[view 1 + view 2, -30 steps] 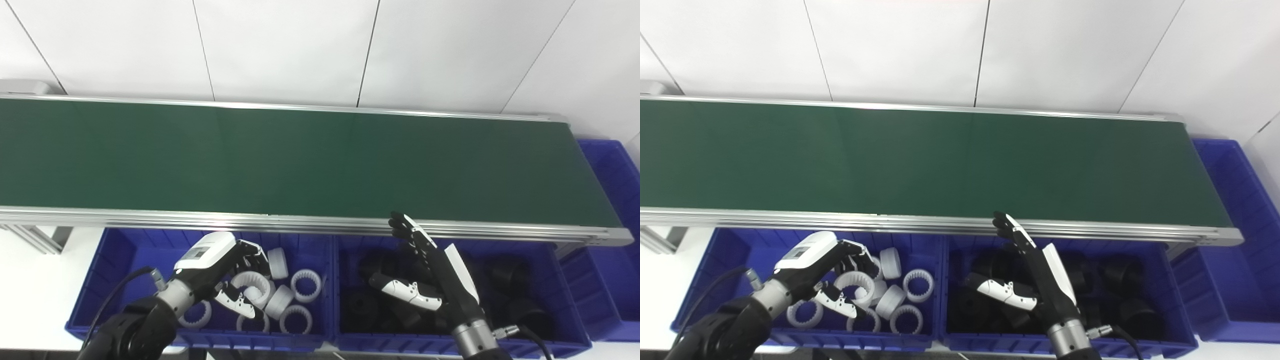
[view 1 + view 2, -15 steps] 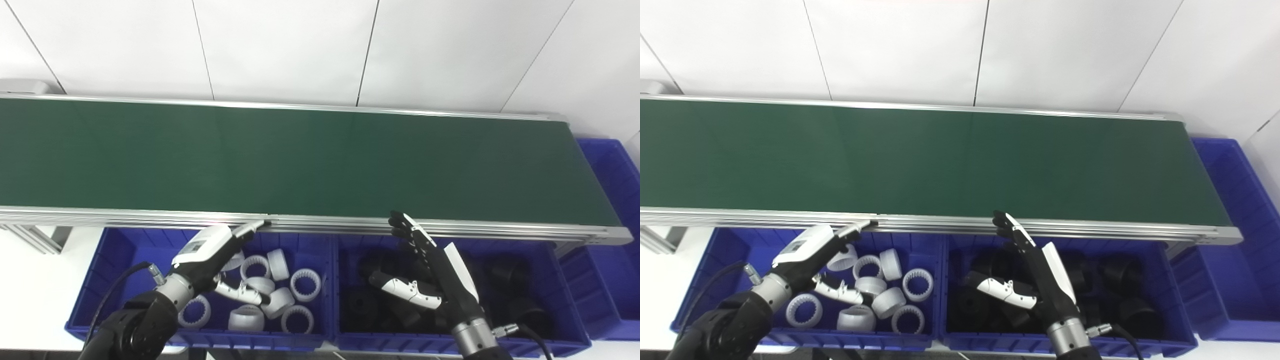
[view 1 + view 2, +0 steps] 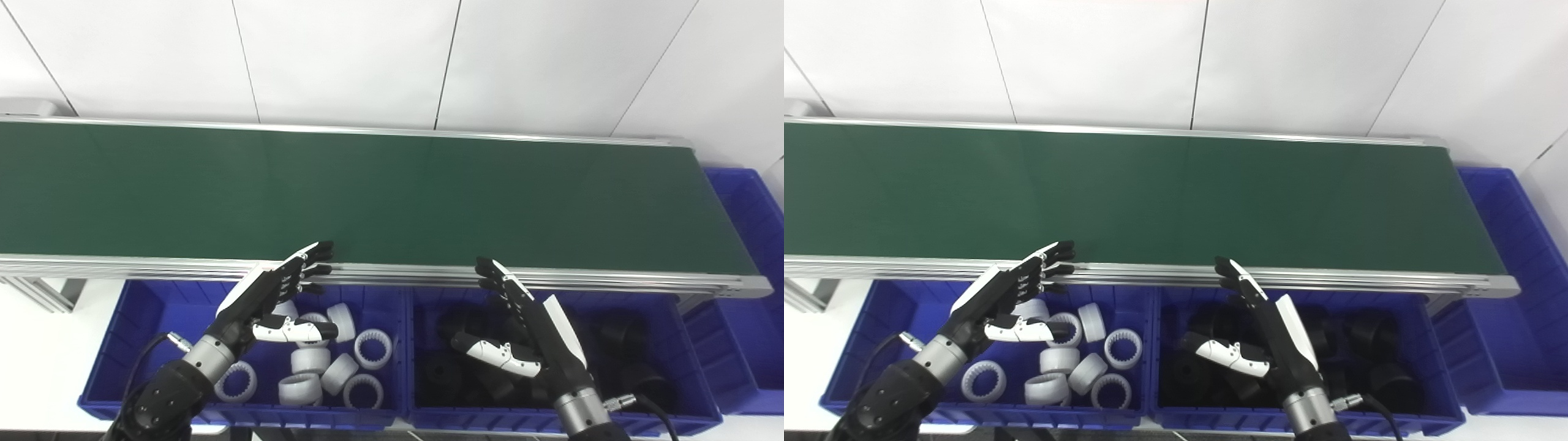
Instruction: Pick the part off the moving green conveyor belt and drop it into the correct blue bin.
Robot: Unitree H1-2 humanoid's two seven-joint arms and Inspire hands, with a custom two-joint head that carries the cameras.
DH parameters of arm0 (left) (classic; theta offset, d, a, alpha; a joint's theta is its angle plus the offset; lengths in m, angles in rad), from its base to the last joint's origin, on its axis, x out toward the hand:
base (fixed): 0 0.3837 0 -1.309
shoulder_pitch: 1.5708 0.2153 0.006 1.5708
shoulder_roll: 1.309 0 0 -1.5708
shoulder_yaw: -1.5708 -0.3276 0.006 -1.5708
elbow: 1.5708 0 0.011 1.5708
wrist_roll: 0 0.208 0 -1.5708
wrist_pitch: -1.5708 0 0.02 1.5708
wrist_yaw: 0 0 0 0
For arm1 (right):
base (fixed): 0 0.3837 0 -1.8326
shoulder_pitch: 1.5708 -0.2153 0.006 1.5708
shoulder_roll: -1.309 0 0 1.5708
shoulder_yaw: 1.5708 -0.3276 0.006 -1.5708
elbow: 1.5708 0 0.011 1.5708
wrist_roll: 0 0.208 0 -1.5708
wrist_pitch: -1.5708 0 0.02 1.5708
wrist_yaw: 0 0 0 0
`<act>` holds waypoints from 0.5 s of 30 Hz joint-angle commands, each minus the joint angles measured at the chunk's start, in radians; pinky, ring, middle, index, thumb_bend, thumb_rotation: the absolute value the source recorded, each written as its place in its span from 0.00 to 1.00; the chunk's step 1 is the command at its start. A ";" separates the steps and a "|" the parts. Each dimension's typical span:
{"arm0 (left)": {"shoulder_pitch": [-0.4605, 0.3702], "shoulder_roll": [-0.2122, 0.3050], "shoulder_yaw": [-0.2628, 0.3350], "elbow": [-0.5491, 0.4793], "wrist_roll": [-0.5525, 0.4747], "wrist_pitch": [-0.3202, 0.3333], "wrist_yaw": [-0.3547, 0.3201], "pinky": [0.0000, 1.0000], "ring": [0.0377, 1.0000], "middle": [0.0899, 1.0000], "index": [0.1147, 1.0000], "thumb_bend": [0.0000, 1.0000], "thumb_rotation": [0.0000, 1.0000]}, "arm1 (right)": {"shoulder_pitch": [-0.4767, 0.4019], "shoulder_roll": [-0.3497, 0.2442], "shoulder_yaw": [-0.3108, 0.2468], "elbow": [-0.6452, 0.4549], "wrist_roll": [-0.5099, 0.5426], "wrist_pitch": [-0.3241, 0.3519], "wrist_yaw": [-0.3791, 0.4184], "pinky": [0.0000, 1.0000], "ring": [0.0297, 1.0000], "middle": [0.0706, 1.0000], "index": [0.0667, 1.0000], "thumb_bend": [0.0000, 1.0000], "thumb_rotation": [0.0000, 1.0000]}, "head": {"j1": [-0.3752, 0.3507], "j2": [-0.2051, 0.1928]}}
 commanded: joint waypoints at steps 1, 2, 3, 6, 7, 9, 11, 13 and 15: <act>-0.021 0.005 0.007 -0.017 -0.032 -0.041 -0.005 0.75 0.84 0.90 0.91 0.89 0.30 | -0.011 -0.005 0.001 -0.038 0.001 0.008 0.001 0.80 0.87 0.89 0.91 0.76 0.50 | 0.002 0.001; -0.021 0.006 0.007 -0.016 -0.031 -0.043 -0.003 0.74 0.84 0.90 0.90 0.89 0.31 | -0.011 -0.005 0.001 -0.039 0.001 0.010 0.001 0.80 0.87 0.89 0.91 0.76 0.49 | 0.002 0.001; -0.022 0.007 0.007 -0.012 -0.033 -0.049 -0.003 0.74 0.84 0.89 0.90 0.90 0.32 | -0.012 -0.004 0.002 -0.039 -0.001 0.012 0.001 0.80 0.87 0.89 0.91 0.75 0.49 | 0.002 0.001; -0.023 0.011 0.006 -0.011 -0.028 -0.053 -0.001 0.74 0.84 0.89 0.89 0.90 0.33 | -0.013 -0.005 0.003 -0.038 -0.008 0.009 0.000 0.80 0.87 0.89 0.91 0.76 0.50 | 0.002 0.001; -0.023 0.012 0.006 -0.014 -0.027 -0.050 -0.002 0.74 0.84 0.89 0.89 0.91 0.33 | -0.013 -0.004 0.004 -0.038 -0.009 0.009 -0.001 0.80 0.87 0.89 0.91 0.76 0.50 | 0.002 0.000; -0.023 0.016 0.006 -0.016 -0.031 -0.044 -0.006 0.73 0.84 0.89 0.89 0.90 0.32 | -0.014 -0.002 0.004 -0.037 -0.009 0.010 0.000 0.80 0.87 0.89 0.91 0.76 0.51 | 0.002 -0.002; -0.023 0.022 0.005 -0.019 -0.030 -0.040 -0.011 0.73 0.83 0.88 0.89 0.90 0.31 | -0.014 0.000 0.005 -0.036 -0.008 0.009 0.000 0.81 0.87 0.90 0.91 0.76 0.50 | 0.003 -0.003; -0.023 0.024 0.005 -0.017 -0.033 -0.040 -0.015 0.73 0.83 0.88 0.88 0.89 0.30 | -0.014 0.000 0.006 -0.035 -0.006 0.008 0.001 0.81 0.87 0.90 0.91 0.75 0.50 | 0.004 -0.003; -0.024 0.024 0.007 -0.012 -0.039 -0.044 -0.018 0.73 0.83 0.88 0.88 0.89 0.29 | -0.014 -0.001 0.007 -0.035 -0.007 0.009 0.002 0.81 0.87 0.90 0.91 0.75 0.50 | 0.004 -0.004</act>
